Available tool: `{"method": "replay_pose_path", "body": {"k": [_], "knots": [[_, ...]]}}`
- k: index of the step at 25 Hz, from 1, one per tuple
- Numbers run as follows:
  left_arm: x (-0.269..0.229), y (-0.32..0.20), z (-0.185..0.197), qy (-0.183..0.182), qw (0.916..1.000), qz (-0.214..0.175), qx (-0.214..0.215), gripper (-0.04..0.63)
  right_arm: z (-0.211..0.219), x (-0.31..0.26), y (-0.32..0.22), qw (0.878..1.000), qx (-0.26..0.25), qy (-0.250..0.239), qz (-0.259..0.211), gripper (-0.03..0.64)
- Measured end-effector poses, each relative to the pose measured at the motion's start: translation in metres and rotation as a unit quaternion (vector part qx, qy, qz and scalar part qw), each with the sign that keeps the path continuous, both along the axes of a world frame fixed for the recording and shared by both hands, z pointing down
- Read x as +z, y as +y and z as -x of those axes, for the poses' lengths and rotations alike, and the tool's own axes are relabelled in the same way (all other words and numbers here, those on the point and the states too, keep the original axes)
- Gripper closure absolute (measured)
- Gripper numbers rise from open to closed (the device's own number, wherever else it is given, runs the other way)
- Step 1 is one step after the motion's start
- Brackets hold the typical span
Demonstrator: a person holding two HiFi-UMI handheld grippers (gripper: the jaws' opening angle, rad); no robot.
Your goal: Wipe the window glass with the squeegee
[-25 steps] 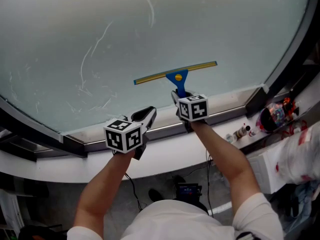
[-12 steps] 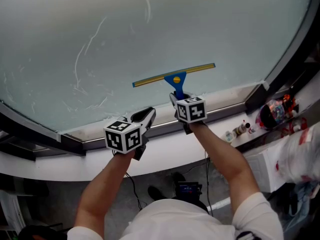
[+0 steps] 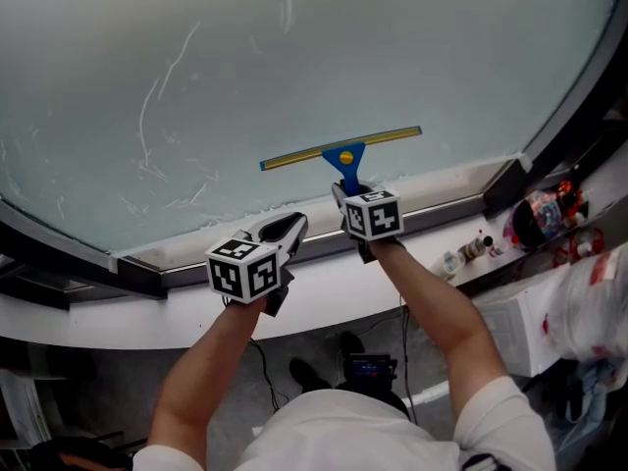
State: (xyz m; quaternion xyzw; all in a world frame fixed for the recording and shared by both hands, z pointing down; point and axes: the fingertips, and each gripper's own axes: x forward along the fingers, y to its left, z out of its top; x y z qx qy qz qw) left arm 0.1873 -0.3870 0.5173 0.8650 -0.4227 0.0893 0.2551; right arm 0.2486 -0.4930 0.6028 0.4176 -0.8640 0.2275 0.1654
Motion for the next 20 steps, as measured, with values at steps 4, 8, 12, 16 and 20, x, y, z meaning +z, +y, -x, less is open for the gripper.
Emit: {"method": "replay_pose_path", "body": {"k": [4, 8, 12, 16, 20], "knots": [[0.008, 0.002, 0.002, -0.002, 1.0000, 0.007, -0.004, 0.543, -0.001, 0.010, 0.001, 1.000, 0.002, 0.003, 0.006, 0.535], [0.016, 0.002, 0.005, -0.004, 0.9999, 0.014, -0.007, 0.543, -0.001, 0.024, 0.002, 1.000, 0.000, 0.005, 0.015, 0.535], [0.023, 0.002, 0.006, -0.003, 0.9998, 0.020, -0.009, 0.543, -0.005, 0.034, 0.003, 1.000, 0.002, 0.020, 0.017, 0.535], [0.030, 0.001, 0.005, -0.003, 0.9996, 0.026, -0.010, 0.543, -0.004, 0.044, 0.003, 1.000, -0.004, 0.018, 0.020, 0.535], [0.037, 0.000, 0.002, 0.000, 0.9995, 0.031, -0.009, 0.543, -0.003, 0.052, 0.003, 1.000, -0.004, 0.016, 0.023, 0.537]]}}
